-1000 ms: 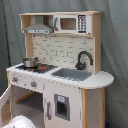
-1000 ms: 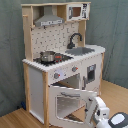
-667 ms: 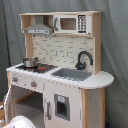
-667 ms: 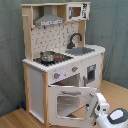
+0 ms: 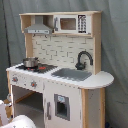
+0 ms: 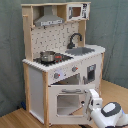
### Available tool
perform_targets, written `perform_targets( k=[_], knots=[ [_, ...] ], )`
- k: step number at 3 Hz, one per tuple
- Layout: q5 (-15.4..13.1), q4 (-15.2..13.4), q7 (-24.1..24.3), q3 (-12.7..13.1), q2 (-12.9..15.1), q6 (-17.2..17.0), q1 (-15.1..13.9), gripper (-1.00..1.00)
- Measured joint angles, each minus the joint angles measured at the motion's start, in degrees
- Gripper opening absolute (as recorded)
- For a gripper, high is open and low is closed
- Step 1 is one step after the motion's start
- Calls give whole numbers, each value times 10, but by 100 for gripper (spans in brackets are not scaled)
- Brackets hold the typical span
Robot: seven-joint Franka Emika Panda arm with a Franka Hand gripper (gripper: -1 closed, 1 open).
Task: Play with the kitchen
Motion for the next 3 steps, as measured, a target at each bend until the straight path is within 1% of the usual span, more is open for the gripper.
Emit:
perform_targets(
  k=[1,2,3],
  knots=[
    [-1,-10,-19,-15,-1,48,-23,100],
    [-17,-45,-20,-31,-2,91,-27,100],
    [-44,-67,-19,-68,-3,126,-33,100]
  ],
)
